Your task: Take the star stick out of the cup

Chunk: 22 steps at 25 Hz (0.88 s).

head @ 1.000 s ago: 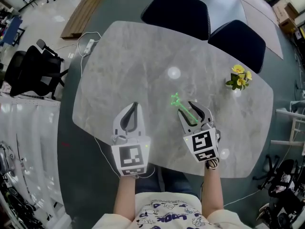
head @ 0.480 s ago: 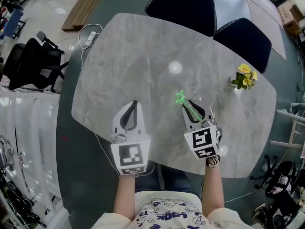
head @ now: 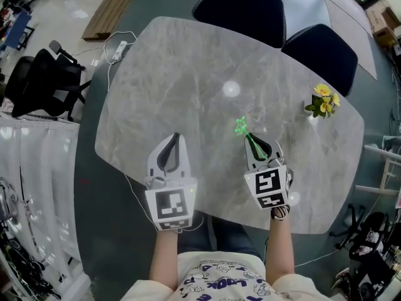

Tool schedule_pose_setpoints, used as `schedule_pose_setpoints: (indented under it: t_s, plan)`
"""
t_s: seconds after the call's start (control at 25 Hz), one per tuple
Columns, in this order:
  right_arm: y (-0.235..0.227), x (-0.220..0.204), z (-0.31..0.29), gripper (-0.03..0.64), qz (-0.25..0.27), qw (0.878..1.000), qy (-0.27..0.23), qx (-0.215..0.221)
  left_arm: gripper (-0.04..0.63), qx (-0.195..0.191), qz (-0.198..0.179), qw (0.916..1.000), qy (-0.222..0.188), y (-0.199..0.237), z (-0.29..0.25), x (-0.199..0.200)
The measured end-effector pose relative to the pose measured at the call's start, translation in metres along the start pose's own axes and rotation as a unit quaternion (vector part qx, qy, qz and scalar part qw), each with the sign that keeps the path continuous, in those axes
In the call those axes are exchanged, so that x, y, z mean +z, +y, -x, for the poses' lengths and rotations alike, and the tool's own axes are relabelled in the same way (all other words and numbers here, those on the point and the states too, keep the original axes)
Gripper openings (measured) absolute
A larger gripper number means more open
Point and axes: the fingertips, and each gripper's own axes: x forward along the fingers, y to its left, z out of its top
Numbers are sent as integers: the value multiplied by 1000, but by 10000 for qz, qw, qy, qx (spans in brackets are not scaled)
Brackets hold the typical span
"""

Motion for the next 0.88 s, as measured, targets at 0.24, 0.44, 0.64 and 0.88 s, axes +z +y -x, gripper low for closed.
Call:
schedule_pose_setpoints:
  t_s: [0.24,0.44,0.64,0.88]
  plan:
    - [-3,4,5,26,-194,9997,-145,-57,2,-14,-8,10000,-18,-1,3,0]
    - [-9,11,14,26,-401,9986,-310,-162,2,-36,-23,9999,-101,-2,6,8]
    - [-22,22,32,26,-720,9946,-628,-411,2,-68,35,9996,-261,-5,12,22]
    - [-39,37,62,26,-991,9868,-1033,-757,2,-184,-55,9985,-511,-13,19,44]
